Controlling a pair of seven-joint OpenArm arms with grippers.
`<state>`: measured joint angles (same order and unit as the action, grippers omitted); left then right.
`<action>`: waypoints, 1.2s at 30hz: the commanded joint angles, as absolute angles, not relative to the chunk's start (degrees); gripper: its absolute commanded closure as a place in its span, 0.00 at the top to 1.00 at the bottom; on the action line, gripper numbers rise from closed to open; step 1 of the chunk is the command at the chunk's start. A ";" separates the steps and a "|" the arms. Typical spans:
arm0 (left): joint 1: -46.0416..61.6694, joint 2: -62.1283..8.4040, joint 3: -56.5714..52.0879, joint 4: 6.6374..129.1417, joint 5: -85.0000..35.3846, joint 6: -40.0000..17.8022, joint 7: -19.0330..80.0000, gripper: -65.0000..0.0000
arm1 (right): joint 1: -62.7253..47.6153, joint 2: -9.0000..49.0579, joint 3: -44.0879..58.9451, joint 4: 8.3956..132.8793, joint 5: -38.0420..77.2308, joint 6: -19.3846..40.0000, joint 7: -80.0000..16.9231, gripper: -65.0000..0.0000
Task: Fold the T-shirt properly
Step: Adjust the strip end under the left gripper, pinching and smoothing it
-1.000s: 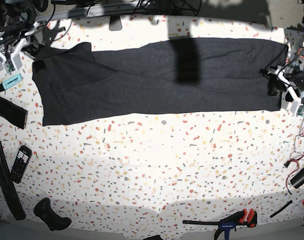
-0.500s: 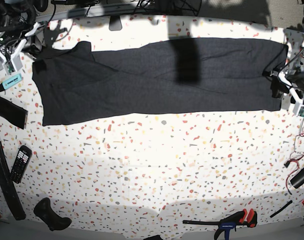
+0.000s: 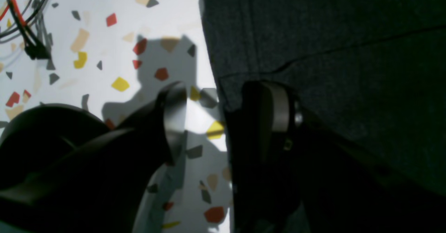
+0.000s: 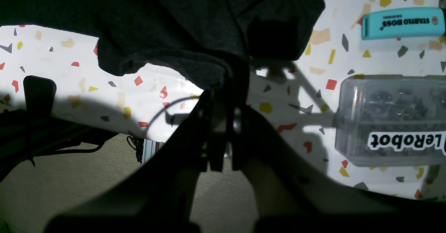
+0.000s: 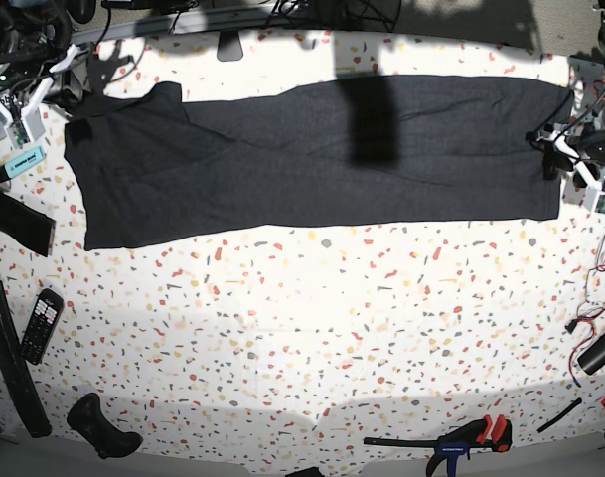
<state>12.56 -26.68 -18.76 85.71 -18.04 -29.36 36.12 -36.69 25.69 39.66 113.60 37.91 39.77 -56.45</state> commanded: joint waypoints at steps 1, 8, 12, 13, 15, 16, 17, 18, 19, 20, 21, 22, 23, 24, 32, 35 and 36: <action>12.08 -27.77 -19.14 87.44 -18.68 -30.52 34.63 0.48 | -36.86 26.63 40.16 114.19 38.61 40.00 -55.72 0.00; 12.10 -27.42 -19.14 88.82 -17.63 -35.40 32.95 0.47 | -36.88 26.48 40.16 114.19 38.61 40.00 -55.75 0.00; 12.25 -27.33 -19.14 88.82 -16.51 -35.22 32.97 0.47 | -36.86 26.48 40.16 114.19 38.61 40.00 -55.75 0.00; 12.23 -27.33 -19.14 88.82 -16.51 -35.22 32.95 0.47 | -36.86 26.48 40.16 114.19 38.59 40.00 -55.75 0.00; 12.25 -27.33 -19.14 88.82 -16.51 -35.24 32.95 0.43 | -36.86 26.48 40.16 114.19 38.61 40.00 -55.75 0.00; 12.32 -27.33 -19.14 88.82 -16.51 -35.24 32.99 0.39 | -36.86 26.50 40.16 114.19 38.59 40.00 -55.75 0.00; 12.38 -27.33 -19.14 88.82 -16.49 -35.24 32.99 0.35 | -36.86 26.50 40.16 114.19 38.61 40.00 -55.75 0.00; 12.40 -27.31 -19.14 88.79 -16.49 -35.27 33.23 0.33 | -36.86 26.50 40.16 114.19 38.61 40.00 -55.75 0.00; 12.38 -27.33 -19.14 88.79 -16.49 -35.24 33.58 0.33 | -36.86 26.50 40.16 114.19 38.61 40.00 -55.75 0.00; 12.38 -27.33 -19.14 88.79 -16.49 -35.24 33.85 0.33 | -36.86 26.50 40.16 114.19 38.61 40.00 -55.75 0.00; 12.38 -27.31 -19.14 88.79 -16.51 -35.24 33.98 0.33 | -36.86 26.48 40.16 114.19 38.61 40.00 -55.75 0.00; 12.40 -27.31 -19.14 88.75 -16.51 -35.24 34.28 0.33 | -36.86 26.50 40.16 114.19 38.61 40.00 -55.75 0.00; 12.38 -27.31 -19.14 88.66 -16.51 -35.24 34.52 0.33 | -36.86 26.50 40.16 114.19 38.61 40.00 -55.75 0.00; 12.38 -27.33 -19.14 88.47 -16.51 -35.24 34.72 0.33 | -36.86 26.50 40.16 114.19 38.61 40.00 -55.75 0.00; 12.51 -27.35 -19.14 83.18 -16.56 -35.22 34.30 0.33 | -36.86 26.50 40.16 114.19 38.63 40.00 -55.75 0.00; 12.43 -27.40 -19.14 83.48 -18.33 -35.22 34.17 0.14 | -36.86 26.50 40.16 114.19 38.61 40.00 -55.72 0.00; 12.25 -27.42 -19.14 83.90 -19.94 -35.22 34.22 0.08 | -36.86 26.50 40.16 114.19 38.61 40.00 -55.75 0.00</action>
<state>12.84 -26.33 -18.76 82.98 -19.70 -35.46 34.70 -36.69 25.56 39.66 113.60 37.91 39.79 -56.45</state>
